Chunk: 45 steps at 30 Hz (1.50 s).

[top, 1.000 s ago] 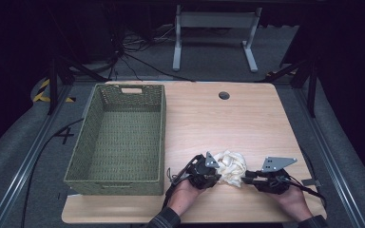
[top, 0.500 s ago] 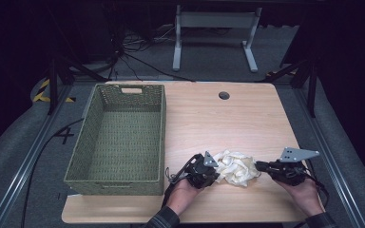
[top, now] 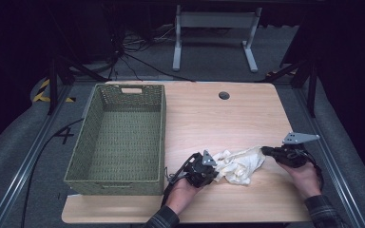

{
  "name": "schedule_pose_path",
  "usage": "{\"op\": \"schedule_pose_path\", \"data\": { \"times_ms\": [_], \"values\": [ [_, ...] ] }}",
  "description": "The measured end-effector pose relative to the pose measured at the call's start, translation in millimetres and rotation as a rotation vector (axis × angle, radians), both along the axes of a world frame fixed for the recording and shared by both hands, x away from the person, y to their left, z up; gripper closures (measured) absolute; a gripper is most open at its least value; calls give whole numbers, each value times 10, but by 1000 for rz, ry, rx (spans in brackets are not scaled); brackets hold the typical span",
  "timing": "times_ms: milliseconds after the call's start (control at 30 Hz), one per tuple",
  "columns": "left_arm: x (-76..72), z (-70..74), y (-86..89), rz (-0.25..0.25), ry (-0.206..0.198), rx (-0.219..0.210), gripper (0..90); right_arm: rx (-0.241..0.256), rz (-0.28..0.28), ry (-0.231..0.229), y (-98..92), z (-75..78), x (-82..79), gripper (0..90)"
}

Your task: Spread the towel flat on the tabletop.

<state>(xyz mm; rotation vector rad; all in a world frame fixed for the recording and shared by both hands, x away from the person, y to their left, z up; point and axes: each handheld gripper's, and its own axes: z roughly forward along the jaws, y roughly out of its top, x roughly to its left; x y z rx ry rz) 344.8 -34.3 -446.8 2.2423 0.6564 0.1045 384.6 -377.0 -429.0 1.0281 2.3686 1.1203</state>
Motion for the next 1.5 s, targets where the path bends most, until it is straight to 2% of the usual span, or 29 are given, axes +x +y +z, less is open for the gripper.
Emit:
{"op": "schedule_pose_path", "data": {
  "times_ms": [67,167,300,433,533,633,800,900,933,1100,1167,1300,1400,1500],
  "values": [
    [-1,5,11,10,-2,-6,828,-22,-22,8,-36,-28,75,877],
    [1,22,39,21,-8,-6,829,-25,-56,20,-109,-63,165,880],
    [24,42,70,54,-15,-23,833,-33,-83,40,-166,-111,213,882],
    [68,94,74,73,-37,-26,837,-24,-78,39,-168,-117,202,878],
    [111,165,74,91,-57,-50,840,-11,-78,27,-176,-75,186,880],
    [179,254,59,108,-83,-52,840,-1,-78,15,-186,-47,179,879],
    [335,309,38,157,-109,-52,840,3,-78,13,-198,-50,194,879],
    [473,285,15,195,-104,-50,841,8,-84,2,-209,-38,222,878],
    [473,285,15,195,-104,-50,841,8,-86,-1,-212,-33,231,878],
    [702,150,-8,252,-57,-10,830,-5,-93,-1,-213,-55,299,874],
    [760,78,-1,277,-37,4,784,-16,-97,9,-208,-80,327,830],
    [723,107,54,279,-37,-5,689,3,-106,8,-232,-68,320,722],
    [634,183,88,257,-43,-24,652,31,-94,4,-236,-18,279,691],
    [499,236,99,220,-62,-28,639,26,-60,5,-193,6,205,690]
  ]
}}
